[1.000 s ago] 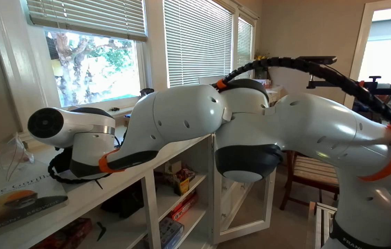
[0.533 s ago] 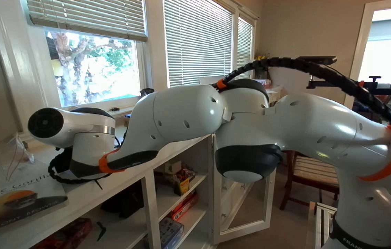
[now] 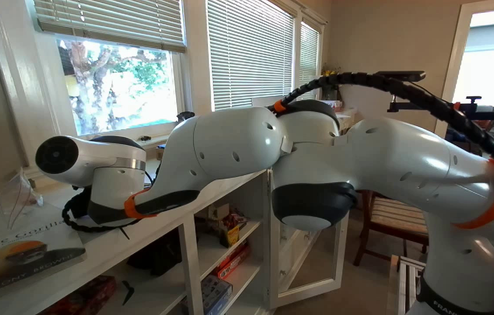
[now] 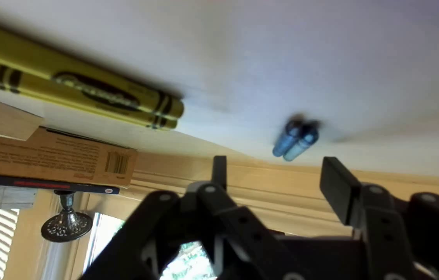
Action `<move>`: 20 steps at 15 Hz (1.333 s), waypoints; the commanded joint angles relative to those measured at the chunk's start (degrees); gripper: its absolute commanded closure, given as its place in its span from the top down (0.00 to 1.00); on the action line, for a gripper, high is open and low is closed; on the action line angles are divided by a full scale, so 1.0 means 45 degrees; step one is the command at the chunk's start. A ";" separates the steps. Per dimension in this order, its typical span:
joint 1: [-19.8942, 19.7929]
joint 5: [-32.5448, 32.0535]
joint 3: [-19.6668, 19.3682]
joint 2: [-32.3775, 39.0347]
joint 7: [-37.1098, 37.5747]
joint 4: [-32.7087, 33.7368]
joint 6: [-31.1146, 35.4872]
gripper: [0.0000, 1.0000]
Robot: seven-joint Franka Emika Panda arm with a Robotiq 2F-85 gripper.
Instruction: Use the blue crayon to color the paper
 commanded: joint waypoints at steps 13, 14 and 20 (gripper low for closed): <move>-0.1800 0.4319 0.2637 -0.2456 -0.1886 0.1432 -0.3783 1.00; -0.1969 0.4693 0.2983 -0.2769 -0.2403 0.1371 -0.3910 1.00; -0.2722 0.6255 0.4203 -0.4048 -0.4349 0.1103 -0.5786 1.00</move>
